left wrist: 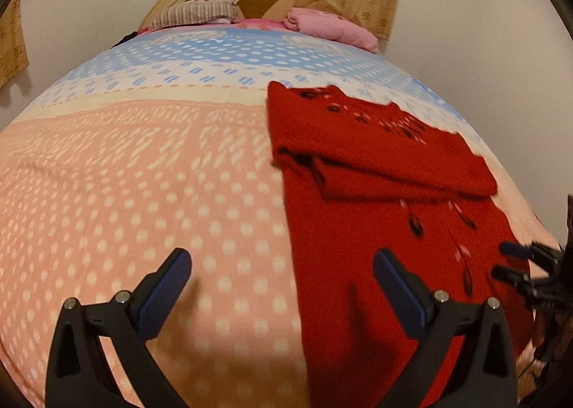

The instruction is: Fold small clothes

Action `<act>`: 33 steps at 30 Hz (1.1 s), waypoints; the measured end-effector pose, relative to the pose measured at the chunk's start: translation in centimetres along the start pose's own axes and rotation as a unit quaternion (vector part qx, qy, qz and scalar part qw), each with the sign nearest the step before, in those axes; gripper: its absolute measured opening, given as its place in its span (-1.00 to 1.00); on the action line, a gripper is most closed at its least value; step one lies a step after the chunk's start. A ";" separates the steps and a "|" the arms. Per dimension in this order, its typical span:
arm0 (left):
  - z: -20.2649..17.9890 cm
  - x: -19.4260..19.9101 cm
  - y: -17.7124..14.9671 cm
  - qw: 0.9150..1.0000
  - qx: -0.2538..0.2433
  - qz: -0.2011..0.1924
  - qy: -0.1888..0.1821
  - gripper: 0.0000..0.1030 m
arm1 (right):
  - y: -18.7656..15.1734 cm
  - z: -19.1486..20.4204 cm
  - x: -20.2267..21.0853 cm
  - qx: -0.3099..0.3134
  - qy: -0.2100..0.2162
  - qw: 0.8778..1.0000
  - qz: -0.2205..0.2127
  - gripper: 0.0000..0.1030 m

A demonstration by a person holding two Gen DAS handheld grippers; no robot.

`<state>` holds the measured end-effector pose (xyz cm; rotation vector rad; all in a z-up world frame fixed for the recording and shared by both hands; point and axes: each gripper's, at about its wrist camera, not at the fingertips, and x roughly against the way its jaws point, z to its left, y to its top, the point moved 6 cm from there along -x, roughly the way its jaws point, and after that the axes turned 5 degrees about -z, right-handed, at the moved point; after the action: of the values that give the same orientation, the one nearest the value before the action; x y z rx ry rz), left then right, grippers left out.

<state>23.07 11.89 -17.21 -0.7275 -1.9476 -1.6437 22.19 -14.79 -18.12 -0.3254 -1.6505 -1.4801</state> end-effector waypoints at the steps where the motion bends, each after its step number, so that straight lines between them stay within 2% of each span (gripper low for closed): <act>1: 0.0 0.3 -0.4 1.000 -0.002 0.000 -0.004 1.00 | -0.4 -0.1 0.4 -0.002 -0.002 1.000 -0.001 0.35; 13: -2.1 4.4 -5.3 0.999 -0.029 0.009 -0.032 0.95 | -4.6 -1.3 3.9 -0.018 -0.019 1.000 0.007 0.35; 22: -3.6 5.5 -7.3 0.997 -0.039 0.026 -0.058 0.55 | -7.7 -0.8 5.9 0.002 -0.032 0.999 0.017 0.36; 25: -3.6 5.5 -8.1 0.997 -0.033 0.039 -0.066 0.34 | -8.6 -1.0 6.5 0.001 -0.030 0.999 0.016 0.36; 27: -3.5 5.4 -8.8 0.996 -0.023 0.049 -0.074 0.10 | -9.1 -1.1 6.9 0.000 -0.028 1.000 0.013 0.36; 29: -3.4 5.2 -9.7 0.995 -0.007 0.066 -0.080 0.01 | -9.6 -1.1 7.2 -0.001 -0.029 1.000 0.011 0.36; 33: -3.7 6.0 -10.9 0.996 -0.010 0.065 -0.065 0.01 | -10.6 -1.2 8.0 -0.005 -0.026 1.000 0.008 0.36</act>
<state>11.43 7.28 -20.54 -0.9702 -1.9310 -1.5739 10.68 -21.37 -19.55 -0.3844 -1.6793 -1.4795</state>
